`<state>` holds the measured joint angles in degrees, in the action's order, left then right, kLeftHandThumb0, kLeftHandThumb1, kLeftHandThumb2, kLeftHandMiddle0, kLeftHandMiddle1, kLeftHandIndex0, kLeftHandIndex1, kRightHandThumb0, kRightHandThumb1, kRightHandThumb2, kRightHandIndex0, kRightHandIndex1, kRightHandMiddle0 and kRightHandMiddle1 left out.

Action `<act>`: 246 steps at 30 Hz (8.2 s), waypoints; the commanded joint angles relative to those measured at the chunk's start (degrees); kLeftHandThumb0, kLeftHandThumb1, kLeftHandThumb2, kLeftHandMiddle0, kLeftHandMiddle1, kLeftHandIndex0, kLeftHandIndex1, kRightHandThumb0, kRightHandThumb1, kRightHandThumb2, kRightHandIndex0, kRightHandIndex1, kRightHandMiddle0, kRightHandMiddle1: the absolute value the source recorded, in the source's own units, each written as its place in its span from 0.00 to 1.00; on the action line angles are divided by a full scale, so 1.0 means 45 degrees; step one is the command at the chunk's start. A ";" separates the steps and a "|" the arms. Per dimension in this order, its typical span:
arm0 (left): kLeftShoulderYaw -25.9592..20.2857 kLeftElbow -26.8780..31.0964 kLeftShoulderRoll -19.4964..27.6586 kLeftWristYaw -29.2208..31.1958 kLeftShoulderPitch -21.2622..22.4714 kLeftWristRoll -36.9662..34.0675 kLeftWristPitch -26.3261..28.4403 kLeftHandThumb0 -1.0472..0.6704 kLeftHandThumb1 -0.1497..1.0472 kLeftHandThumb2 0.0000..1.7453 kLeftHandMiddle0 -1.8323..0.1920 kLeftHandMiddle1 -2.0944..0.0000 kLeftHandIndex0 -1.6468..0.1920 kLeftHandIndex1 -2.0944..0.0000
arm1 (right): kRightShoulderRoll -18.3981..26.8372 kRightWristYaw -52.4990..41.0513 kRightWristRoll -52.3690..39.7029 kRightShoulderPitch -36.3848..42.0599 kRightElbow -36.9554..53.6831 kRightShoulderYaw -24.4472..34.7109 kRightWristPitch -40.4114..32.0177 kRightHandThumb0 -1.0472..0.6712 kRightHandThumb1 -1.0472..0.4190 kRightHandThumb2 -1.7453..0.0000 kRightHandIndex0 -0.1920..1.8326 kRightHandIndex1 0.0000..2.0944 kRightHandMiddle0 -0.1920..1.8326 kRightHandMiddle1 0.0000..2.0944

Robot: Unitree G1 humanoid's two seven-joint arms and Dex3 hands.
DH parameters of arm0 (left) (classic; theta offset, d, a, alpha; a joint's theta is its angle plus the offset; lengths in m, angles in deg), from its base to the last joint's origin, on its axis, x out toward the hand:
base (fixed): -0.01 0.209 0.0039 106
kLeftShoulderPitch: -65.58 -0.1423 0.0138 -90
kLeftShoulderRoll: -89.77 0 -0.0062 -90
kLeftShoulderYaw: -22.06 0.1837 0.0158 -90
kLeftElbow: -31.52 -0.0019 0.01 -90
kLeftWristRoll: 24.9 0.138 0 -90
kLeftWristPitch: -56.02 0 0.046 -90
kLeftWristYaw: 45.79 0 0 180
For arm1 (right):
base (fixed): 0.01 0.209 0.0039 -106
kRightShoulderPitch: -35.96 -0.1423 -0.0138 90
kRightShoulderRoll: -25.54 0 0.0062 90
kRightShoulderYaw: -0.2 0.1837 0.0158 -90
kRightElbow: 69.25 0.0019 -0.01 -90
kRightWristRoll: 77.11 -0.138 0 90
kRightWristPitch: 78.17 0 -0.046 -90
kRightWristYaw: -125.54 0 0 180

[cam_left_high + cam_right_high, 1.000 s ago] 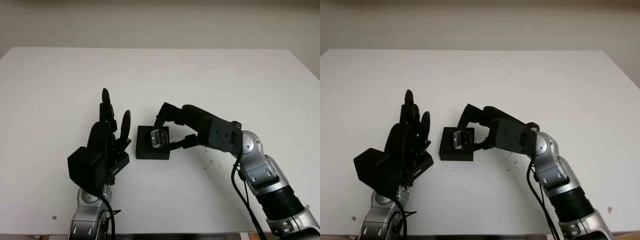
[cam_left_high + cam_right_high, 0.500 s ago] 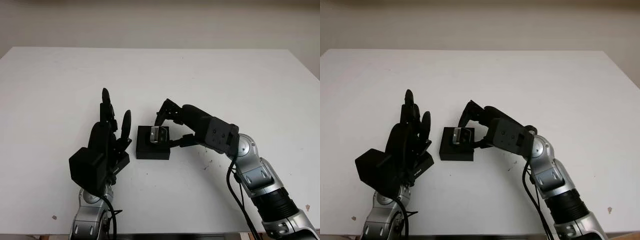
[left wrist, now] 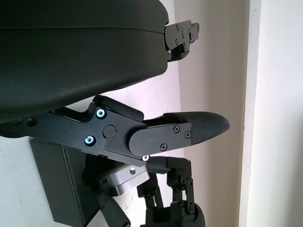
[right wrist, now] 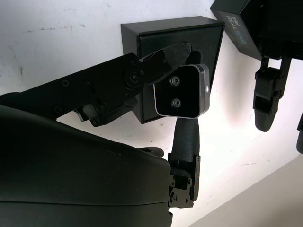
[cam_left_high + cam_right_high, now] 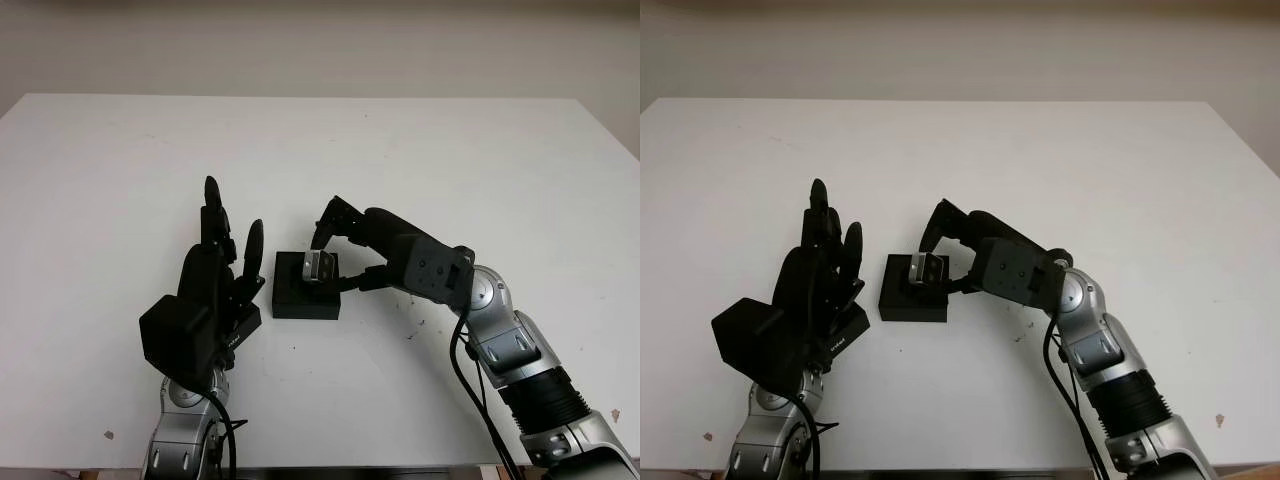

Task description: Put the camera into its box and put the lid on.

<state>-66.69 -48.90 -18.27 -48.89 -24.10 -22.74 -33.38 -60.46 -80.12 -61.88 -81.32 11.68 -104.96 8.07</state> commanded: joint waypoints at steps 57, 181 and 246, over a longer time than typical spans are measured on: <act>0.0208 -0.0419 -0.0415 -0.0104 -0.0176 -0.0224 -0.0457 0.21 1.00 0.29 1.00 0.98 1.00 0.99 | 0.0856 -0.0312 0.0840 0.0494 0.0869 -0.0024 0.2221 0.25 0.05 0.97 0.03 0.02 0.09 0.10; 0.0248 0.0019 -0.0445 0.0149 -0.1328 -0.0708 -0.0389 0.23 1.00 0.30 1.00 1.00 1.00 1.00 | -0.0641 0.2553 0.7868 0.1838 0.3394 -0.1796 -0.0993 0.21 0.00 0.95 0.17 0.08 0.11 0.48; 0.0736 -0.0248 -0.0659 -0.0283 -0.1649 -0.0743 -0.0675 0.20 1.00 0.27 1.00 0.99 1.00 1.00 | 0.0065 0.4195 0.3652 0.0727 -0.0082 -0.0423 0.3450 0.40 0.00 0.93 0.11 0.41 0.16 0.91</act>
<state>-64.16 -48.56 -19.63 -49.90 -29.44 -26.20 -37.38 -59.86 -60.97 -44.38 -76.13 11.61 -107.97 23.72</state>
